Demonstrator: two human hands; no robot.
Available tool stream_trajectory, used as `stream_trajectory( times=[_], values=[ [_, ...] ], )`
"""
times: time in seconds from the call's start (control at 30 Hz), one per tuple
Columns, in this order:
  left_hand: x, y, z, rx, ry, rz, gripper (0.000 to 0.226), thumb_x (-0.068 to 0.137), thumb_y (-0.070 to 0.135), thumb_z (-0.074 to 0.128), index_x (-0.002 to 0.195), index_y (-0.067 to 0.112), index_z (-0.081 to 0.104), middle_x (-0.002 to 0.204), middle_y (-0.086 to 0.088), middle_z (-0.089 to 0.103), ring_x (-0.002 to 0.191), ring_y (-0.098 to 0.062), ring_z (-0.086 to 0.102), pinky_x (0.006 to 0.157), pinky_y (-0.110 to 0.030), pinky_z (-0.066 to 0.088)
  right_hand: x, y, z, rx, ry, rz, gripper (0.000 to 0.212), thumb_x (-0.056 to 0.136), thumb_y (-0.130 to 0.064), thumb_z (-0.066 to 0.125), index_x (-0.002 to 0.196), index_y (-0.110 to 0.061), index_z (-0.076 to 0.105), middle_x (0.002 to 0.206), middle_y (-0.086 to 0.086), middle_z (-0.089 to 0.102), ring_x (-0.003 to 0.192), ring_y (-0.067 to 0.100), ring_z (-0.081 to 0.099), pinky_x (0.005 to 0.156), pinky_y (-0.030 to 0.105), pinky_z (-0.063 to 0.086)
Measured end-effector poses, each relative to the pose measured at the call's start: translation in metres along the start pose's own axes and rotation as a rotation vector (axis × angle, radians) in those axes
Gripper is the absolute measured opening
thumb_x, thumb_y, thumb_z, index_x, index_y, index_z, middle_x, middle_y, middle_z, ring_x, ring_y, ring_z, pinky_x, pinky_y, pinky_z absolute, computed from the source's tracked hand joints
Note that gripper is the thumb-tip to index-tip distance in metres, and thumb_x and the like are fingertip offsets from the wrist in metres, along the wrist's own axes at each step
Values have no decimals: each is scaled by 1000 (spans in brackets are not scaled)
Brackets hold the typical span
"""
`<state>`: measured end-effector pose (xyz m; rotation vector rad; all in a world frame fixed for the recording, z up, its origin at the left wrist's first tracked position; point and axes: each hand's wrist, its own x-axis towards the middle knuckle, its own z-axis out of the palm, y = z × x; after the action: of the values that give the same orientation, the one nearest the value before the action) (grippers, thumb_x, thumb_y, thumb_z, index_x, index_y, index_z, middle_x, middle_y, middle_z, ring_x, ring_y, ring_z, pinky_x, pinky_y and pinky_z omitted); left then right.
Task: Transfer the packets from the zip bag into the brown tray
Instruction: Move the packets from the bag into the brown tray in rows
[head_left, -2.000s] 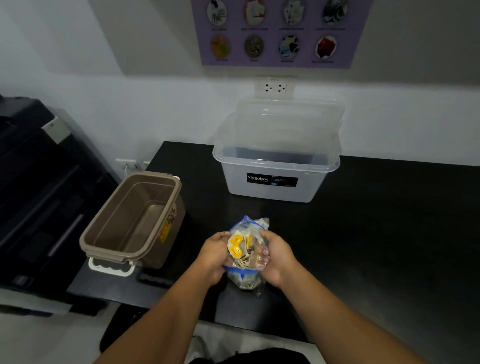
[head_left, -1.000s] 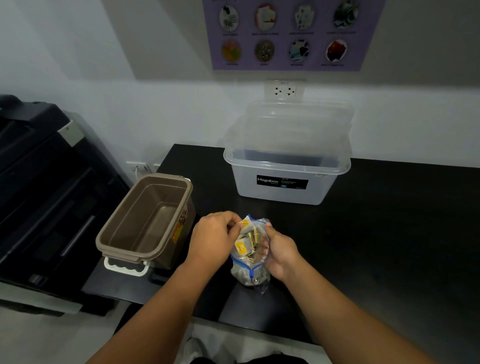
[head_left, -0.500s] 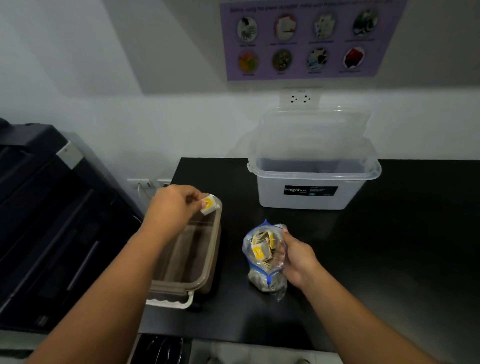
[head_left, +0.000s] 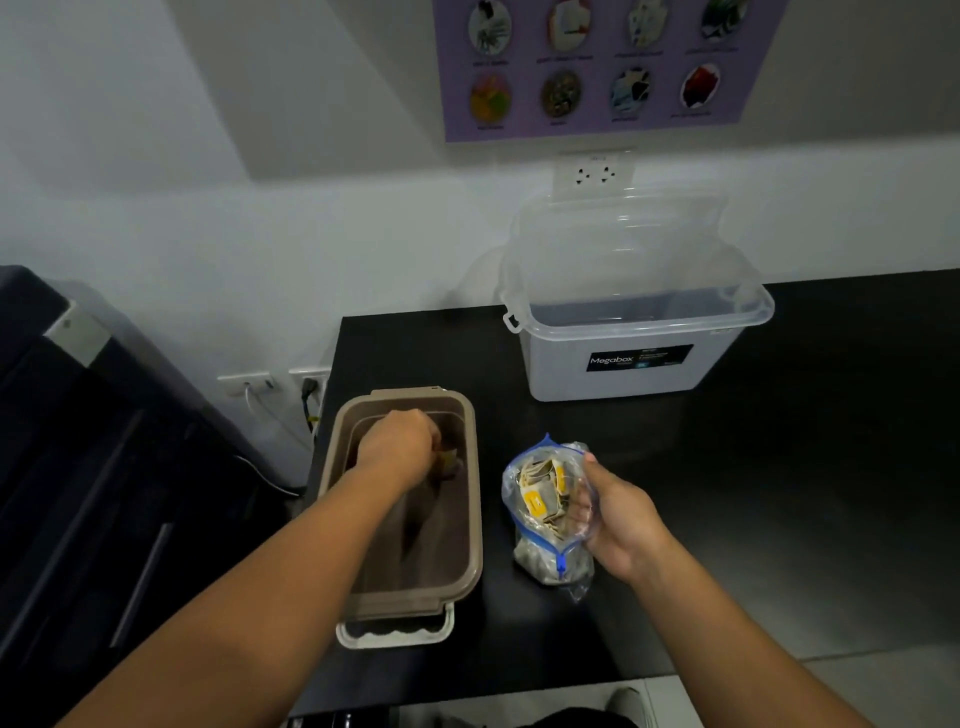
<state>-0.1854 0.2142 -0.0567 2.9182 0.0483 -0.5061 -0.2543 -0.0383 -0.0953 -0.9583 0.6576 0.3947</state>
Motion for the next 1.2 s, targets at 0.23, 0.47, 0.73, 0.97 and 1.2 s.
stream_trajectory(
  times=[0.23,0.47,0.73,0.97,1.2],
  values=[
    [6,-6,19,-52,87,-27,17,91,18,64,84,32,70,80,7,66,75,-11,64,78,-37,59,-15,7,2,7,-117,-30,37,106,-26,47,76,-6,59,51,3,57,41,12,56,41,24,49],
    [8,-2,25,-57,96,-70,14,93,17,62,86,27,68,79,6,63,73,-13,60,72,-35,55,-16,12,3,-44,-121,-33,39,109,-25,45,90,0,69,74,13,75,66,21,74,61,35,62],
    [10,-7,24,-112,104,-99,17,92,20,64,81,33,67,83,6,66,78,-15,65,79,-39,59,-17,9,-2,-99,-102,-20,45,105,-26,51,133,8,62,128,30,66,125,47,60,115,62,41],
    [10,-6,21,-227,-27,-137,21,92,12,63,92,32,71,97,5,68,90,-14,65,92,-42,56,-21,0,-2,-149,-117,31,39,107,-25,49,126,2,69,124,26,71,123,41,65,113,59,45],
    [7,-1,30,-374,20,-273,18,92,11,62,89,26,71,91,-1,71,86,-18,68,87,-42,58,-23,-4,-2,-162,-137,76,36,107,-26,48,124,-3,70,119,21,74,116,37,70,111,58,47]
  ],
)
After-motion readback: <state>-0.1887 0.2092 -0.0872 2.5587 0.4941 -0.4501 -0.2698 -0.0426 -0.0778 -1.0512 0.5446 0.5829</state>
